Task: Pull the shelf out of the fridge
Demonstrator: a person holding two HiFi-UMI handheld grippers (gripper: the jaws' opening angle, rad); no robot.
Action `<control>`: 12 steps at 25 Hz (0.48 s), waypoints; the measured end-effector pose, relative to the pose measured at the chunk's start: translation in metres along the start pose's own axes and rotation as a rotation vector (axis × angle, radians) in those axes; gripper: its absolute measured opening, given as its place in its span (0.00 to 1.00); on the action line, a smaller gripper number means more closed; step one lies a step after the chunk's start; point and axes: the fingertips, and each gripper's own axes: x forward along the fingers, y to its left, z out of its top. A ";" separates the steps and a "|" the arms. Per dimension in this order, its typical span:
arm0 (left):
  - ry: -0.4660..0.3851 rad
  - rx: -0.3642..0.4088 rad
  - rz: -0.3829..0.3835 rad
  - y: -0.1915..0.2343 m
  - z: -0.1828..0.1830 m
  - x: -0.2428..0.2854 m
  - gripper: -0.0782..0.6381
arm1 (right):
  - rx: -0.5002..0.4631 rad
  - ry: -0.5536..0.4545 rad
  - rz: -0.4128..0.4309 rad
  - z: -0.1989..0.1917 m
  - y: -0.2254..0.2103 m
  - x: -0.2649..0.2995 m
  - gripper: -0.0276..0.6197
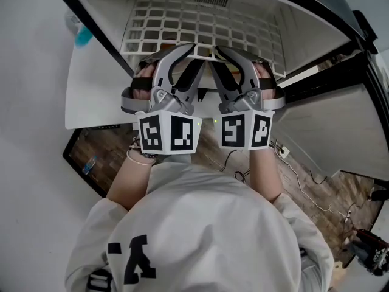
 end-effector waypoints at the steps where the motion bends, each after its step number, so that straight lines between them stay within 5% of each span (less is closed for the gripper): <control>1: 0.002 0.001 0.001 -0.002 0.001 -0.004 0.31 | 0.001 -0.001 0.002 0.002 0.002 -0.004 0.21; 12: -0.009 0.019 0.035 -0.015 0.011 -0.032 0.31 | -0.024 -0.021 -0.023 0.012 0.014 -0.033 0.21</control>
